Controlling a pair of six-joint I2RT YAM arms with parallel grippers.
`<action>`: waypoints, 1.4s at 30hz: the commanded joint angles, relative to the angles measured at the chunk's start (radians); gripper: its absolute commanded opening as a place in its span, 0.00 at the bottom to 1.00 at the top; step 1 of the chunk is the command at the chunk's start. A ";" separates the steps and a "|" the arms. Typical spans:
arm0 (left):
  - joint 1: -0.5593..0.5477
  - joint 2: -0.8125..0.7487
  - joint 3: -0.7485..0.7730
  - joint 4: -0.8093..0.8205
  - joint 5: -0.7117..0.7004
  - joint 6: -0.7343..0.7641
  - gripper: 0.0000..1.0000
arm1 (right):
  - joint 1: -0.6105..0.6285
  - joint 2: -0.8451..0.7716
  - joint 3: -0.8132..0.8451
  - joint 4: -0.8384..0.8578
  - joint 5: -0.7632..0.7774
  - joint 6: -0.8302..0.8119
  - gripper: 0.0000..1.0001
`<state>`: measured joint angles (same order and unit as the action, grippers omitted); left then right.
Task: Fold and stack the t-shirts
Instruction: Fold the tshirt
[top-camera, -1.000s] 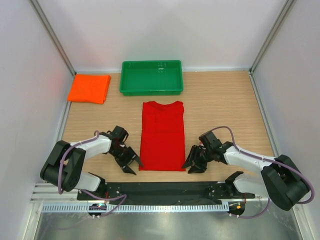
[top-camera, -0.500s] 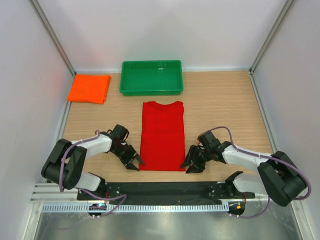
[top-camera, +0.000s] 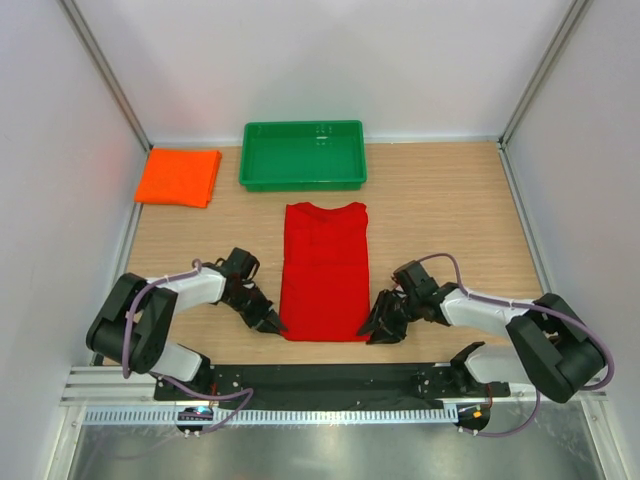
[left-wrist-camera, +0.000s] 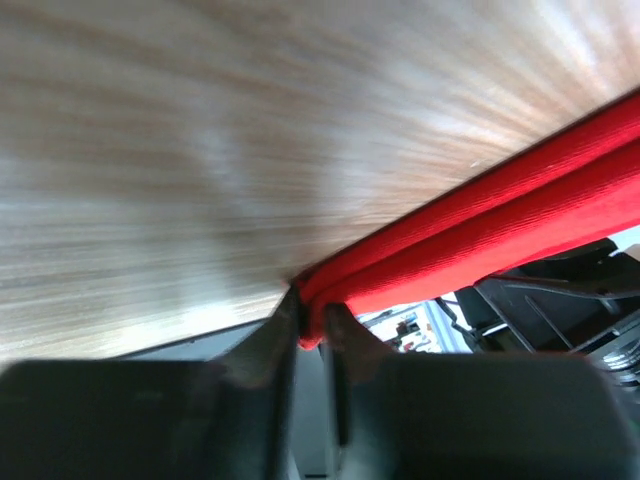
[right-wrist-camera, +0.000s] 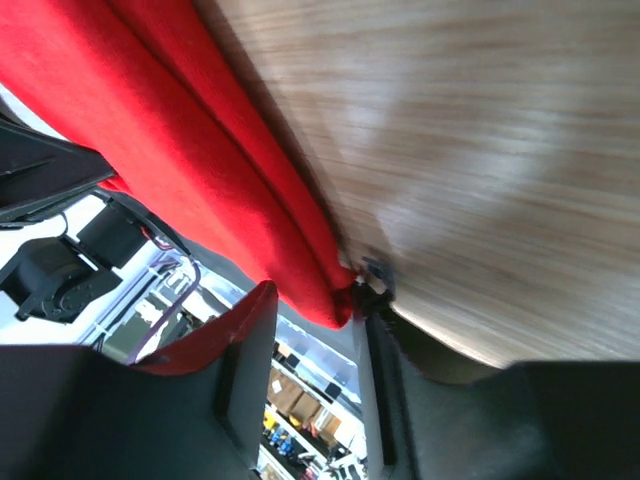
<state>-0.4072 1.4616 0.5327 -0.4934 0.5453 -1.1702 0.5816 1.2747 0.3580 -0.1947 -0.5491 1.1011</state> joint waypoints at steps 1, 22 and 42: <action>0.002 0.019 -0.004 0.059 -0.111 0.040 0.09 | 0.006 0.038 -0.019 -0.054 0.186 -0.056 0.38; -0.165 -0.447 -0.178 -0.132 -0.137 -0.153 0.00 | 0.352 -0.276 -0.022 -0.236 0.322 0.150 0.01; -0.167 -0.433 0.085 -0.292 -0.239 -0.105 0.00 | 0.119 -0.292 0.189 -0.368 0.281 -0.009 0.01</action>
<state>-0.5995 0.9798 0.5053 -0.7563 0.3599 -1.3560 0.8158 0.9333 0.4561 -0.5102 -0.2081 1.2530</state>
